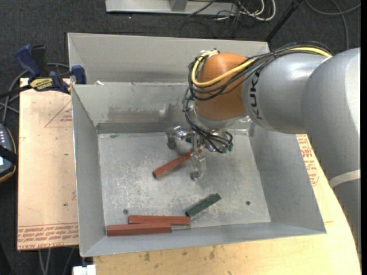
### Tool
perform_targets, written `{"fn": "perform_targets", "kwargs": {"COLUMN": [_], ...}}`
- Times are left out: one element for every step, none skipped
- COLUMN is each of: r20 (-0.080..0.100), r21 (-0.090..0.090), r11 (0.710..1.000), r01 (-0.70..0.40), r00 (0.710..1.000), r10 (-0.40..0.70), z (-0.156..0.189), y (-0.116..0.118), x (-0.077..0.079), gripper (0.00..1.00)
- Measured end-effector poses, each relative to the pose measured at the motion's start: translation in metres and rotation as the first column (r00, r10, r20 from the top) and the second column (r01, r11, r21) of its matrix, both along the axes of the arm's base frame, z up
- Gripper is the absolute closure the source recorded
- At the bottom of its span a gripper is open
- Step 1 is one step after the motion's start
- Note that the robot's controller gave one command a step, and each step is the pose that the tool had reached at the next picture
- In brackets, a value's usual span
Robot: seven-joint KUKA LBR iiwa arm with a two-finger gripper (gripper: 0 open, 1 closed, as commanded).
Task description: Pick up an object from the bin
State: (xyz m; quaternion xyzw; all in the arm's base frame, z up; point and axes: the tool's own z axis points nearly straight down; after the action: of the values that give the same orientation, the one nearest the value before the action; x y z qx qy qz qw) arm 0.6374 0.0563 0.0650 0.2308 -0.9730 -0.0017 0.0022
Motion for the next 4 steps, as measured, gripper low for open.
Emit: {"fn": "perform_targets", "kwargs": {"r20": [0.009,0.015,0.002,0.010], "r21": [0.000,-0.004,0.002,0.000], "r11": [1.000,0.951,0.866,0.999], "r01": [0.002,-0.308,-0.500,0.035], "r00": [1.000,0.951,0.866,0.999], "r10": [-0.002,0.308,0.500,-0.035], "z": [0.006,0.163,0.072,0.105], "y": [-0.001,-0.013,-0.007,-0.002], "x": [0.003,-0.022,-0.086,-0.060], "gripper": [1.00,1.00,1.00,1.00]}}
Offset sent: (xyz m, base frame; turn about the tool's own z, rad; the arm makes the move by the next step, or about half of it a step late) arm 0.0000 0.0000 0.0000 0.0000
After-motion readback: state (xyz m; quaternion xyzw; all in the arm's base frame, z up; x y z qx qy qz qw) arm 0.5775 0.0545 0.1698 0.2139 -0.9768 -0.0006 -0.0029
